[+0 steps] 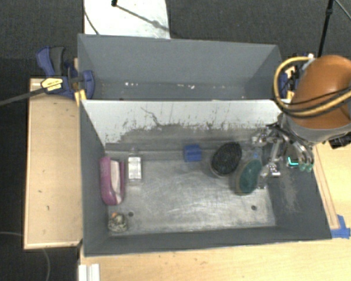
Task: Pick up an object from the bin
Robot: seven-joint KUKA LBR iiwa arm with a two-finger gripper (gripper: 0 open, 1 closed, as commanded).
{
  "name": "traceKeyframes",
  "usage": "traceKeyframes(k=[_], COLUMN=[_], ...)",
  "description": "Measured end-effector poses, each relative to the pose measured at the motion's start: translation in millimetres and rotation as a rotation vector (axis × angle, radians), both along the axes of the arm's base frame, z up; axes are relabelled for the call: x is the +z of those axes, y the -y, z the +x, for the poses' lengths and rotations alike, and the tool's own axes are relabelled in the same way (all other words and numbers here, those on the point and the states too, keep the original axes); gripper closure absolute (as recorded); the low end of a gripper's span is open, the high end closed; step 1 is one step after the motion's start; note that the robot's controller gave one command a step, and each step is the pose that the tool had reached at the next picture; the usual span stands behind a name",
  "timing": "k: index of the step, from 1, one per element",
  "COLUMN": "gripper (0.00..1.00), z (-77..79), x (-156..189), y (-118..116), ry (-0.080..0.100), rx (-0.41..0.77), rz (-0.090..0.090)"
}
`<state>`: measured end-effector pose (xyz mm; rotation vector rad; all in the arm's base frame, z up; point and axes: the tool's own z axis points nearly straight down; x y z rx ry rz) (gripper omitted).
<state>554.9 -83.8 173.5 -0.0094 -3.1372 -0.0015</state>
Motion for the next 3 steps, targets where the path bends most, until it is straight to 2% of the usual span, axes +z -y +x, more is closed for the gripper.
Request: traceKeyframes(k=[1,2,3], gripper=[0.00,0.00,0.00], z=[17.7,14.0,15.2], x=[-82.0,-72.8,-67.3], y=[-61.9,-44.6,-57.0], ry=[0.011,0.010,0.011], rx=[-0.191,-0.314,-0.553], rz=[-0.001,-0.002,-0.001])
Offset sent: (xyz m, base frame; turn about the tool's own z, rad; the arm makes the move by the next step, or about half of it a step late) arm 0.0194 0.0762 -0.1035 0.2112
